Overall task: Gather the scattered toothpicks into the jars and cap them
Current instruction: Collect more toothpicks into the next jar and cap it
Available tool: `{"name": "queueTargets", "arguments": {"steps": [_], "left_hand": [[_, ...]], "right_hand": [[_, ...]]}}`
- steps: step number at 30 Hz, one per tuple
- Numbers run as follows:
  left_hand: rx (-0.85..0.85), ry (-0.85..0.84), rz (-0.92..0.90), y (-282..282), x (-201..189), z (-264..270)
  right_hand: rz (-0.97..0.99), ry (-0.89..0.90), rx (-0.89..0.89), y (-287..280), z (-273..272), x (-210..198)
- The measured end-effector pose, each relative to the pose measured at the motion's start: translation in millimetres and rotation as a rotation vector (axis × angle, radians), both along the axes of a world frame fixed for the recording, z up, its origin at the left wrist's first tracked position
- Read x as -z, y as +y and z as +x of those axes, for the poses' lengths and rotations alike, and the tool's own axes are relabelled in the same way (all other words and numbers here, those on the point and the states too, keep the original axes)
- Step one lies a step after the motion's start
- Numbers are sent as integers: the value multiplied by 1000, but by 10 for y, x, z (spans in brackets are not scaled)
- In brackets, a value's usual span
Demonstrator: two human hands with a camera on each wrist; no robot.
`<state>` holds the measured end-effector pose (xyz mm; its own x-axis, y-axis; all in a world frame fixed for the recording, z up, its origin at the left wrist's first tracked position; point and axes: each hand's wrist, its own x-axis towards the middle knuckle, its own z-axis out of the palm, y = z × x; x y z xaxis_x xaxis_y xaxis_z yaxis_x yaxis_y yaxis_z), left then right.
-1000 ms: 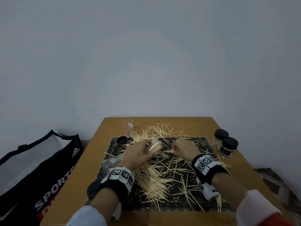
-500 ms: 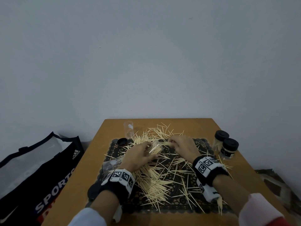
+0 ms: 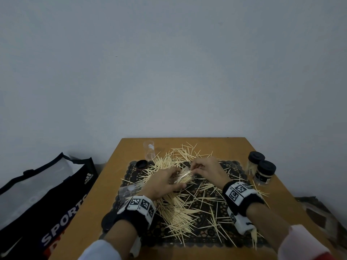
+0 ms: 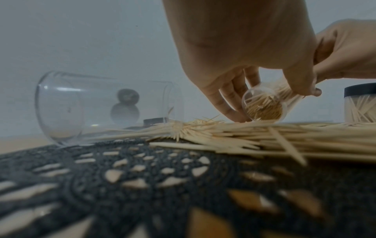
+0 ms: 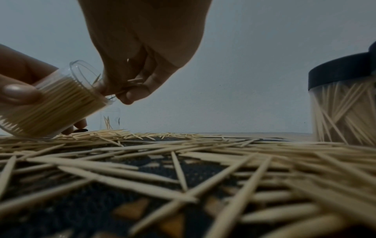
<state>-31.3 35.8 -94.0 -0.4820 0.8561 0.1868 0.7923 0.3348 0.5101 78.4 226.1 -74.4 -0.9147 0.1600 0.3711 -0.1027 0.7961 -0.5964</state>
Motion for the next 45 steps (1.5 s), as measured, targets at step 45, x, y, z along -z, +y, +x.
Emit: {"name": "queueTargets", "arguments": {"steps": [45], "left_hand": [[4, -50, 40, 6, -7, 21]], "right_hand": [[12, 1, 35, 35, -56, 93]]}}
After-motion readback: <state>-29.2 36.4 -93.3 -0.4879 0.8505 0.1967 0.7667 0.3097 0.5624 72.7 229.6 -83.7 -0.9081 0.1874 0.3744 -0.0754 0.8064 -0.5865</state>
